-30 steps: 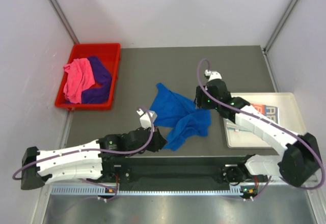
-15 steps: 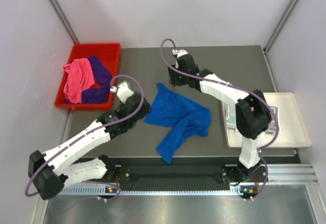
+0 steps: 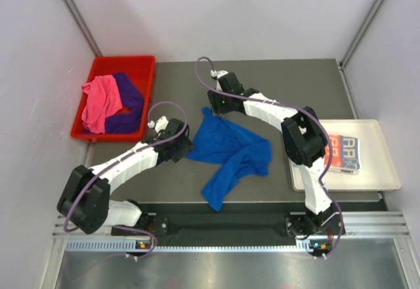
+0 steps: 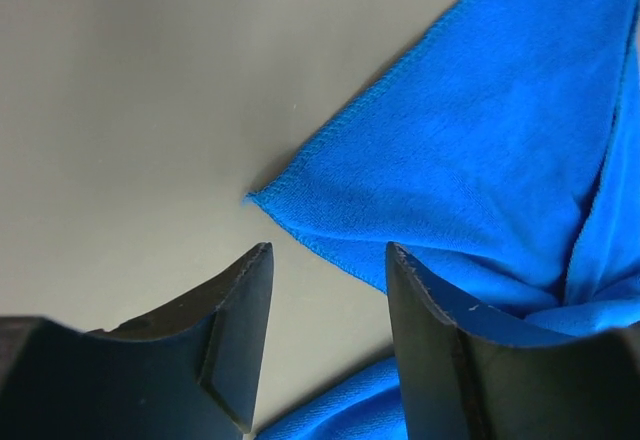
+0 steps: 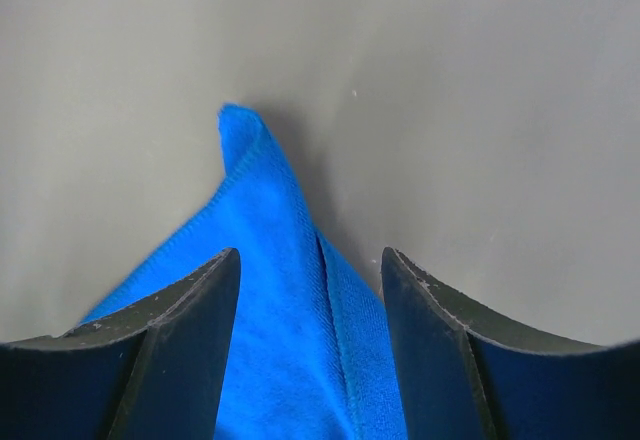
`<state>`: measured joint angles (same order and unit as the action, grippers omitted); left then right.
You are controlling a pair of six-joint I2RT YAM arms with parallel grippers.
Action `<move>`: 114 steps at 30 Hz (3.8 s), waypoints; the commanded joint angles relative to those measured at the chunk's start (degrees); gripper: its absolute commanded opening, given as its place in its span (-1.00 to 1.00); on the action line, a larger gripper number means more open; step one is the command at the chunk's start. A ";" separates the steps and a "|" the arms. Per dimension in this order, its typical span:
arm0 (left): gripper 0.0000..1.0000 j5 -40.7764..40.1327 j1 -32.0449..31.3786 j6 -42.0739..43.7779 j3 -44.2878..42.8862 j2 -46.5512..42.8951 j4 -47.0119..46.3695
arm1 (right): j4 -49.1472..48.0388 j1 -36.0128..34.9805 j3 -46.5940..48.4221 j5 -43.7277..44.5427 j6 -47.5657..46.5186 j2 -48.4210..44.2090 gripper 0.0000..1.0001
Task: Fold and stack the towels
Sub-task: Flatten out the crumpled towel
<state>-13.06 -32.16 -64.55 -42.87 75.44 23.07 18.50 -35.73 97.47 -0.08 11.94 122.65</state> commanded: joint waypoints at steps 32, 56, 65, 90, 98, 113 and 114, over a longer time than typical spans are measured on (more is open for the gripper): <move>-1.00 -6.09 1.66 -10.68 1.82 -3.34 4.78 | -3.47 1.18 -1.76 -2.64 -1.66 -1.54 0.18; -1.00 -4.69 3.51 -13.41 7.89 -14.88 12.35 | -2.76 -7.42 15.64 -1.08 -11.50 12.52 0.24; -1.00 -3.82 3.69 -13.05 8.59 -14.88 10.33 | -2.24 -10.59 21.80 3.76 -14.76 17.53 0.29; -1.00 -2.15 3.77 -11.65 6.93 -12.95 8.57 | 12.43 -13.05 37.44 5.18 -16.52 29.49 0.05; -1.00 -3.73 3.86 -10.86 6.05 -14.18 8.92 | 13.06 -12.70 36.04 3.68 -15.82 27.91 -0.48; -1.00 -6.44 6.67 9.67 -6.94 -10.67 2.69 | 4.97 -5.59 21.89 6.65 -8.61 6.04 -1.00; -1.00 -6.63 6.76 13.36 -10.53 -10.05 2.42 | 4.96 -4.80 21.45 8.15 -8.17 2.45 -1.00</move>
<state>-17.23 -26.11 -62.78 -45.28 64.55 30.55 26.63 -43.09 118.85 3.53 1.85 137.67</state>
